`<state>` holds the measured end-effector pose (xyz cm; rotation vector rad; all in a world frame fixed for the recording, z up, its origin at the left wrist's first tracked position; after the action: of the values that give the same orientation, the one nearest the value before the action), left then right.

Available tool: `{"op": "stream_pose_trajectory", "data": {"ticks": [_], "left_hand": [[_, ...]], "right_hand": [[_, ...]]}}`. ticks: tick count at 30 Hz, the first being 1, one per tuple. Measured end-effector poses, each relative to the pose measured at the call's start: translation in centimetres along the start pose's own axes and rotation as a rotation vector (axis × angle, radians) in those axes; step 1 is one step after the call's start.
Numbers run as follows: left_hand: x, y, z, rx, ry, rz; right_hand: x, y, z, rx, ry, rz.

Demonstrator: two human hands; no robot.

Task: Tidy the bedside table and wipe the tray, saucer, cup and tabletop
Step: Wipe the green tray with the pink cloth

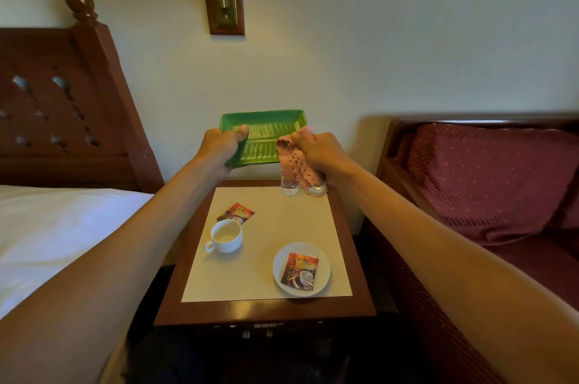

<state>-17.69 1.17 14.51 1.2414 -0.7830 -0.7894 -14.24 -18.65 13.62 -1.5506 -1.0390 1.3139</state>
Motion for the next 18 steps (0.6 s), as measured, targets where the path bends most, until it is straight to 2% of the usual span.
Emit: {"op": "stream_pose_trajectory", "data": {"ticks": [4, 6, 9, 11, 13, 16, 18], "left_hand": [[0.4, -0.5, 0.8, -0.048, -0.109, -0.096], [0.4, -0.1, 0.4, 0.009, -0.028, -0.073], [0.1, 0.2, -0.2, 0.068, 0.186, 0.023], [0.2, -0.1, 0.1, 0.091, 0.214, 0.053], [0.5, -0.4, 0.4, 0.04, 0.106, 0.062], [-0.1, -0.2, 1.2, -0.144, -0.209, 0.035], [-0.3, 0.1, 1.9, -0.181, -0.346, -0.024]], "right_hand": [[-0.8, -1.3, -0.9, 0.033, 0.068, -0.047], [-0.3, -0.9, -0.5, 0.064, 0.092, -0.075], [1.1, 0.6, 0.4, 0.152, 0.059, -0.144], [1.0, 0.5, 0.9, 0.186, 0.024, -0.23], [-0.4, -0.3, 0.4, 0.117, 0.018, -0.157], [-3.1, -1.7, -0.5, -0.026, -0.03, -0.026], [-4.1, -2.2, -0.8, -0.055, -0.086, 0.01]]}}
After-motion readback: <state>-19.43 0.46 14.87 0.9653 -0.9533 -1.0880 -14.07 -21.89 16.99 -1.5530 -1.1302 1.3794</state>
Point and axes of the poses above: each hand's wrist, its own z-axis away from the middle knuckle, its own x-axis out of the palm, y = z × x, the point moved 5 cm from there along -z, towards the middle knuckle, and after that the axes turned 11 degrees about y, right-handed, at the moved point
